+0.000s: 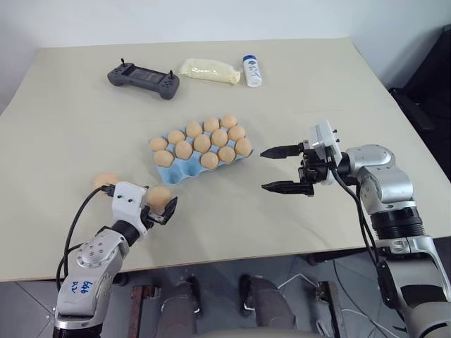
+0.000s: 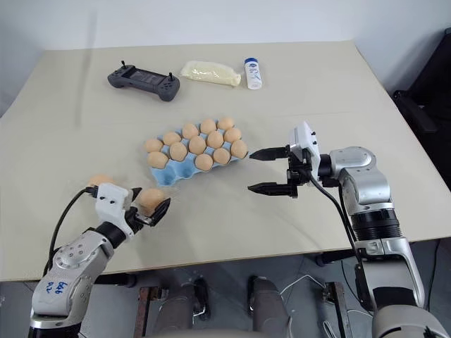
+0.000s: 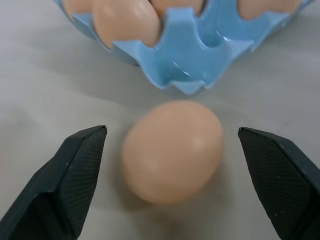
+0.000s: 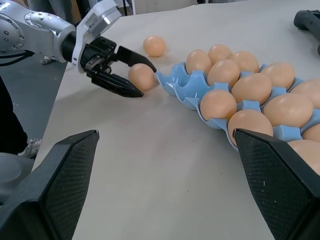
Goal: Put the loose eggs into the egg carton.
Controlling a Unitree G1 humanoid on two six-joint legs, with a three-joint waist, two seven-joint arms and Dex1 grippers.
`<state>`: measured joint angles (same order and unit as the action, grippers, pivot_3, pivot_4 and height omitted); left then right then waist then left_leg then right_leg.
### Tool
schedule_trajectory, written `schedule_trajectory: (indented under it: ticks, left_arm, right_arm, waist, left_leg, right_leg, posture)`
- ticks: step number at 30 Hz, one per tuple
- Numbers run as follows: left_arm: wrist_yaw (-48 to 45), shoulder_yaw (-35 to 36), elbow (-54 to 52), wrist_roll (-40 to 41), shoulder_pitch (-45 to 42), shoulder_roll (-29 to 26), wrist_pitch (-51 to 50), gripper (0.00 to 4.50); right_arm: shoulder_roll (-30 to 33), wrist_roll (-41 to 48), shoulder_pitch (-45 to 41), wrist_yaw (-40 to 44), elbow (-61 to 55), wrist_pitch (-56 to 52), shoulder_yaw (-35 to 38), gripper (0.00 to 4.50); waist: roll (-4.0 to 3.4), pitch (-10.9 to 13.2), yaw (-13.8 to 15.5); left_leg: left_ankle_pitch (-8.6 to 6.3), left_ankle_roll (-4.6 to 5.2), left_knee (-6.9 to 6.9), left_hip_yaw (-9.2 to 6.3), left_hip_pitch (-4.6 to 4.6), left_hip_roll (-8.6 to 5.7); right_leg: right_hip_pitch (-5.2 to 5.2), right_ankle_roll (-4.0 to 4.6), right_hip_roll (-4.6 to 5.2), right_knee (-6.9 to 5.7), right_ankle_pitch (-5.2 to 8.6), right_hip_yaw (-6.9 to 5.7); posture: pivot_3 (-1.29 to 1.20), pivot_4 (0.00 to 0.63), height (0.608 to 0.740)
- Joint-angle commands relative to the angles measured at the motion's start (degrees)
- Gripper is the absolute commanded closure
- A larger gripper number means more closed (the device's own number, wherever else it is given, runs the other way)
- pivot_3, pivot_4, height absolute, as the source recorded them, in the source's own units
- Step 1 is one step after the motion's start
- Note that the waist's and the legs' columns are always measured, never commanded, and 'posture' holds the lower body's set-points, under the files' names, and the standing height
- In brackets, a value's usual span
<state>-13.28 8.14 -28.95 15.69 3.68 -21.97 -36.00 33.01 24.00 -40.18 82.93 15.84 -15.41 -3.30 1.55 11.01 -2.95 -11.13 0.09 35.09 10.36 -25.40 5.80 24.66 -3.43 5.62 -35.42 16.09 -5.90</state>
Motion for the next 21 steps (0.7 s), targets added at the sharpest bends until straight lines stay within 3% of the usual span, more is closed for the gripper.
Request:
schedule_trajectory:
  ticks: [1, 5, 9, 12, 16, 21]
  left_arm:
    - [0.5, 0.6, -2.9, 1.3, -1.7, 0.8, -1.8, 1.18]
    - [0.2, 1.6, -3.8, 1.3, -1.9, 0.2, -3.2, 2.30]
    - [-1.1, 5.1, -5.8, 2.3, -1.8, -1.9, -4.1, 2.34]
    - [-5.6, 8.3, -6.4, 5.0, -3.3, -3.7, 1.3, 2.34]
    - [-11.3, 8.5, -5.4, 6.9, -7.8, -8.8, 2.7, 2.34]
    - [-12.2, 5.7, -1.1, 6.8, -16.5, -9.2, 4.6, 2.34]
  right_arm:
    - [0.0, 0.5, -0.6, -0.2, -1.1, 0.5, 0.7, 0.00]
    - [0.1, 0.4, -0.5, -0.3, -0.8, 1.0, 0.9, 0.00]
    - [0.5, 0.5, -0.1, -0.2, -0.9, 1.1, 1.2, 0.00]
    - [1.0, 0.6, 0.3, -0.1, -1.0, 0.9, 1.5, 0.00]
    - [1.3, 0.6, 0.6, -0.1, -1.1, 1.1, 1.8, 0.00]
    - [1.4, 0.9, 1.2, -0.8, -2.3, 0.5, 2.1, 0.00]
  waist:
    - [0.00, 0.0, 0.1]
    - [0.00, 0.0, 0.0]
    - [0.00, 0.0, 0.0]
    - [0.00, 0.0, 0.0]
    - [0.00, 0.0, 0.3]
    - [0.00, 0.0, 1.0]
  left_leg:
    - [0.00, 0.00, 0.00, 0.00, 0.00, 0.00]
    - [0.01, -0.01, 0.00, 0.00, 0.00, 0.00]
    - [0.02, -0.03, 0.01, 0.00, 0.01, 0.00]
    - [0.02, -0.04, 0.02, -0.01, 0.04, 0.00]
    - [0.02, -0.05, 0.01, -0.01, 0.04, 0.00]
    - [0.02, -0.05, 0.00, 0.03, 0.02, -0.03]
  right_leg:
    - [0.00, 0.00, 0.00, 0.00, 0.00, 0.00]
    - [0.00, 0.00, 0.00, -0.03, 0.00, -0.01]
    - [0.02, 0.01, -0.01, -0.08, 0.01, -0.02]
    - [0.02, 0.02, -0.02, -0.09, 0.01, -0.02]
    - [0.00, 0.03, 0.01, -0.09, 0.01, -0.04]
    - [0.01, 0.01, 0.02, -0.07, 0.01, -0.02]
  posture:
    - [0.00, 0.150, 0.740]
    - [0.00, 0.150, 0.740]
    - [0.00, 0.150, 0.740]
    - [0.00, 0.150, 0.740]
    - [0.00, 0.150, 0.740]
    - [0.00, 0.150, 0.740]
